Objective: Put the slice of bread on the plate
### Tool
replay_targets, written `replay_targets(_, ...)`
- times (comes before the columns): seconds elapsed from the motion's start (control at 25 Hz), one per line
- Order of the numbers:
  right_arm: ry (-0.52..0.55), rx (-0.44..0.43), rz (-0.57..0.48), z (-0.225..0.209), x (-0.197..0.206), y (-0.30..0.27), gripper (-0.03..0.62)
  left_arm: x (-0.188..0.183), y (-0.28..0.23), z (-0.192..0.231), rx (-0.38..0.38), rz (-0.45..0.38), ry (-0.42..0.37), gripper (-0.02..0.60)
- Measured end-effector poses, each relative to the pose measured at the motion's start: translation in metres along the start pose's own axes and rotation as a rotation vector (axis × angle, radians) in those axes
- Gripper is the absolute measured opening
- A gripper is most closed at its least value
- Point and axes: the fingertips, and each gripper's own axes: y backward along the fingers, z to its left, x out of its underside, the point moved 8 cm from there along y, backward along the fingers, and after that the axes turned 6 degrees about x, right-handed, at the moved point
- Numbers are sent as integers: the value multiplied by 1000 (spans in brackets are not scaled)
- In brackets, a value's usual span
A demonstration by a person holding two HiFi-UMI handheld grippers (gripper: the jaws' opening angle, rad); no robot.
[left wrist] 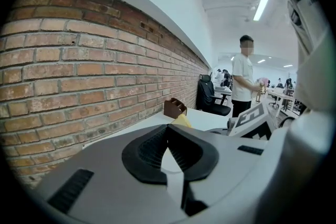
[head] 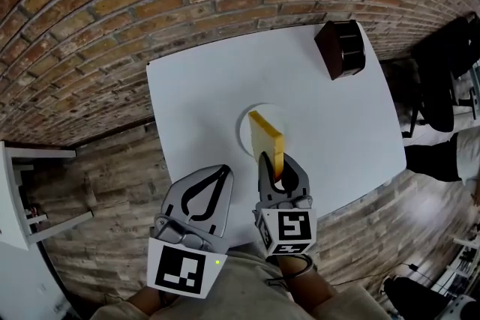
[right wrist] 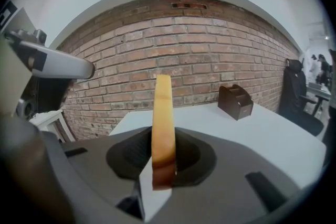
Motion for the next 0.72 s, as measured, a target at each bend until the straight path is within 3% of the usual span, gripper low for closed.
replay_targets(0.4, 13, -13, 43, -2, 7, -21, 92, 0, -12, 6, 2, 11, 15, 9)
replay_targets(0.72, -56, -39, 102, -8, 17, -36, 92, -1, -25, 11, 21, 26, 18, 9)
